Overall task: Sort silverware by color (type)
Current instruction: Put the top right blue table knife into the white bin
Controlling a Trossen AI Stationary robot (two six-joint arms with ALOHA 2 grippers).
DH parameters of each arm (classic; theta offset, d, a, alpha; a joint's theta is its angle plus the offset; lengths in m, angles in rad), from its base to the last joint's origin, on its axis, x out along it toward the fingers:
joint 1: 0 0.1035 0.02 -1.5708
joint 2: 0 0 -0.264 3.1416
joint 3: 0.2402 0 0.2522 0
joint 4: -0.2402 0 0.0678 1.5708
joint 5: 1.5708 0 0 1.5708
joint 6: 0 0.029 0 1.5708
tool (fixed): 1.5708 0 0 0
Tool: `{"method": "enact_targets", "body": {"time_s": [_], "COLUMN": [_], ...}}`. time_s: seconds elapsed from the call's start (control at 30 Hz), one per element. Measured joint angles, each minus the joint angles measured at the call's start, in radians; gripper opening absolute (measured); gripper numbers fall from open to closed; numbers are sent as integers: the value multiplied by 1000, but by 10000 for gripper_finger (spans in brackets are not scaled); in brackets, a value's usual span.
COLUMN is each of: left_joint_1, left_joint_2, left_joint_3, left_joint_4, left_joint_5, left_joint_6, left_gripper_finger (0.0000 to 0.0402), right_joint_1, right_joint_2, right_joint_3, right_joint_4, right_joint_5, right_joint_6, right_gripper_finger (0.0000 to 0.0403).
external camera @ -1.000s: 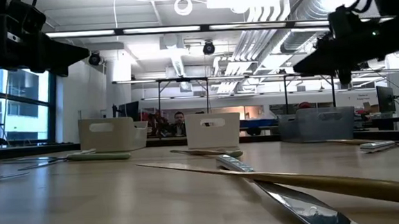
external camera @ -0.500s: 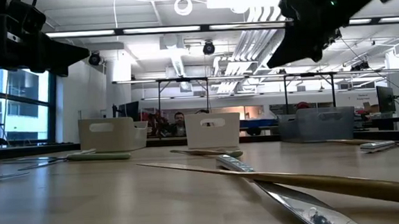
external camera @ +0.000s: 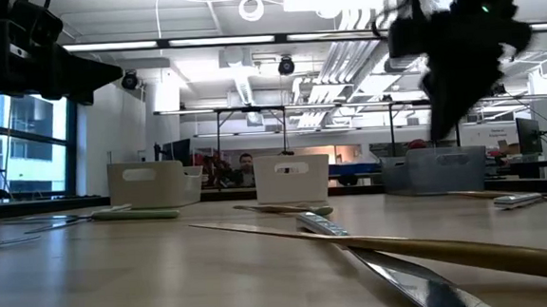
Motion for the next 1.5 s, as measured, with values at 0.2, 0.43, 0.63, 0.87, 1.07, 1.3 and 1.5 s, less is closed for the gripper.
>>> {"method": "enact_targets", "body": {"time_s": [0.2,0.43,0.63,0.87,1.07,1.3,1.5], "left_joint_1": [0,0,0,0,0,0,0], "left_joint_2": [0,0,0,0,0,0,0], "left_joint_3": [0,0,0,0,0,0,0], "left_joint_4": [0,0,0,0,0,0,0], "left_joint_5": [0,0,0,0,0,0,0], "left_joint_6": [0,0,0,0,0,0,0], "left_gripper_finger": [3,3,3,3,3,3,3], "right_joint_1": [59,88,61,12,-30,-88,-148], "right_joint_2": [142,222,243,246,246,244,244], "right_joint_3": [-1,3,2,0,0,-1,-1], "right_joint_4": [-112,-188,-184,-153,-127,-80,-19], "right_joint_5": [-136,-118,-68,-64,-76,-100,-138], "right_joint_6": [-41,-161,-243,-275,-335,-320,-302], "right_gripper_finger": [185,175,148,127,126,115,64]}}
